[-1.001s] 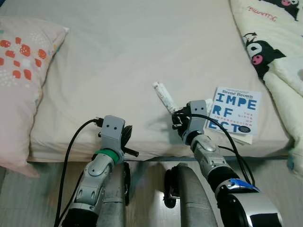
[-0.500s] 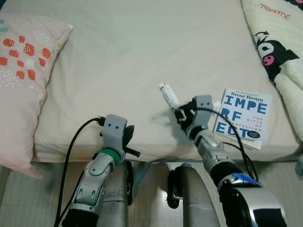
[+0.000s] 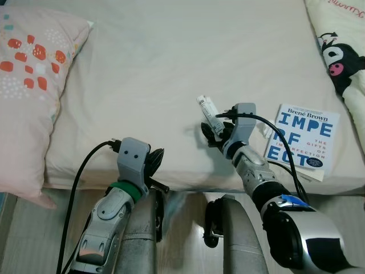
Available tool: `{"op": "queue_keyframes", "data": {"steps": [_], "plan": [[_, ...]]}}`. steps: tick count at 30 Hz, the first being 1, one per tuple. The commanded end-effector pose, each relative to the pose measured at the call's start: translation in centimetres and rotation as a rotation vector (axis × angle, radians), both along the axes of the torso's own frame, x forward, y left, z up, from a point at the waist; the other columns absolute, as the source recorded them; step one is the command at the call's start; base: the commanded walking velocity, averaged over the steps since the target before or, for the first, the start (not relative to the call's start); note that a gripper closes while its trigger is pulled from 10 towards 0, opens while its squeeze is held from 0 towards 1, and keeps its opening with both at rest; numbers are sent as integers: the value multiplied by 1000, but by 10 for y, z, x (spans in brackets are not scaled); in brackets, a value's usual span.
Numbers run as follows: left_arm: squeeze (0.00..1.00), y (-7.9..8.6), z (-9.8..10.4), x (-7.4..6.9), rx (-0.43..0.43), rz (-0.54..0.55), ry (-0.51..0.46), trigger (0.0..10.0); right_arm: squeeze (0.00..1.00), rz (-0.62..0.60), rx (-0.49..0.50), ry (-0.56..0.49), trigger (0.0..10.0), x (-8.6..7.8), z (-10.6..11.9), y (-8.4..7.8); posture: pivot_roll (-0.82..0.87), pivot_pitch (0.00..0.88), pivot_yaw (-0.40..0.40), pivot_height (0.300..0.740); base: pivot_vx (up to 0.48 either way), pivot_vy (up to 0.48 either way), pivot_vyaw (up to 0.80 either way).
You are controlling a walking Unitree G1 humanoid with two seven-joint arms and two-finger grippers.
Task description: Clean up the room
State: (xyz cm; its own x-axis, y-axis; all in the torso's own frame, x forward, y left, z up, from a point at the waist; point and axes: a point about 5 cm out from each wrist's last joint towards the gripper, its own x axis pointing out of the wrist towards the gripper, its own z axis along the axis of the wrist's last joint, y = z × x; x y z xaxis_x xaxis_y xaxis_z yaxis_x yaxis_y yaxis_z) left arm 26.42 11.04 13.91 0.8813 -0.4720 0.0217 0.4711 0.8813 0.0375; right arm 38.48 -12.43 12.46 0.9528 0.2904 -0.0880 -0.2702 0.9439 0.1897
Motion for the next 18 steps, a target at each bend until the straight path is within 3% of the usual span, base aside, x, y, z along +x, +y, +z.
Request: {"op": "queue_keyframes", "data": {"steps": [1,8,9,18], "plan": [[0,-2,-5,-12,-9,-31,47,10000,1000,2,-50,62,10000,-4,-12,-2,299,479,45,640,0,0,0],[0,-3,-2,-20,-32,-45,65,10000,1000,-6,-107,72,10000,-2,-10,-5,315,489,45,640,0,0,0],[0,-6,-1,-27,-52,-74,79,10000,0,-19,-208,75,10000,-1,-10,-10,320,496,47,640,0,0,0],[0,-10,2,-35,-62,-104,90,10000,0,-19,-333,70,10000,0,-10,-16,327,503,49,640,0,0,0]]}}
